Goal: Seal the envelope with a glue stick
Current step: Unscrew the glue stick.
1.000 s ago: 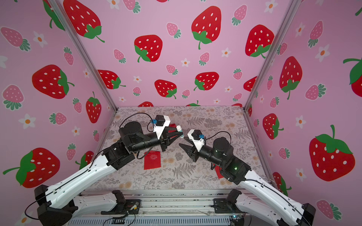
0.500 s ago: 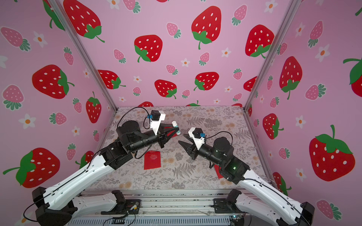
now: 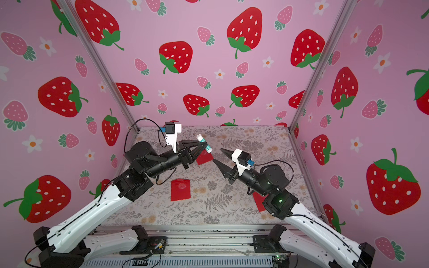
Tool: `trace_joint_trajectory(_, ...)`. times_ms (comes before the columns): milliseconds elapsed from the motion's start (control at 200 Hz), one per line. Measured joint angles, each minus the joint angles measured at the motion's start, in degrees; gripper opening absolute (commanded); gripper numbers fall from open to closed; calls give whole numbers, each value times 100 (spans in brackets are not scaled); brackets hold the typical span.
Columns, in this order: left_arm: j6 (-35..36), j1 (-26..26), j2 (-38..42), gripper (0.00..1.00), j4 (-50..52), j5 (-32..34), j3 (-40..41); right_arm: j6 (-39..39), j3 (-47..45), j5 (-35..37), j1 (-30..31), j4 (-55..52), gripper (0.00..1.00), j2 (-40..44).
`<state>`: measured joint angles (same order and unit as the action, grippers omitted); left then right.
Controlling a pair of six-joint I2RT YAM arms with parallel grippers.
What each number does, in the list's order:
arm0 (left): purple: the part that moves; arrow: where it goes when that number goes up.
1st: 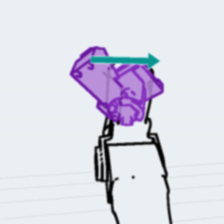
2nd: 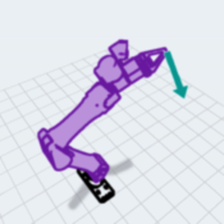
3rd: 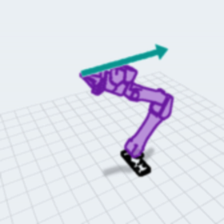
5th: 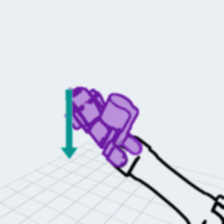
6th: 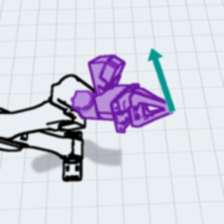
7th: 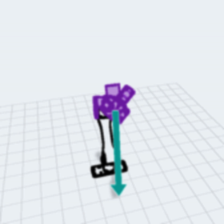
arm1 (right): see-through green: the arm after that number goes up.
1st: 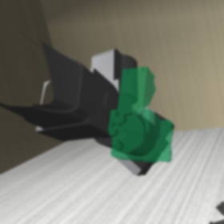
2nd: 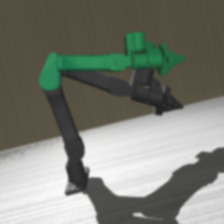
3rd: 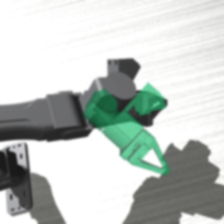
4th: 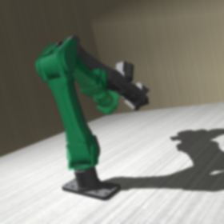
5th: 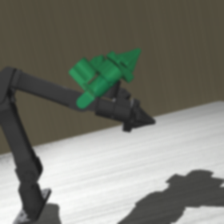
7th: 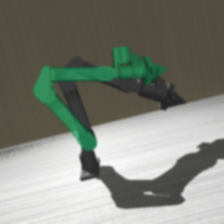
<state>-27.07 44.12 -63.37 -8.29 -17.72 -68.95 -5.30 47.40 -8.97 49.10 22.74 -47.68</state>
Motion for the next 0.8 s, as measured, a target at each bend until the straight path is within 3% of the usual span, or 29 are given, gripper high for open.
trace_joint_trajectory(460, -883, 0, -4, 0, -911, -203, 0, -459, 142, -238, 0, 1401, 44, -684)
trace_joint_trajectory(800, -1078, 0, -7, 0, -1084, -201, 0, -503, 321, -262, 0, 1858, 37, -977)
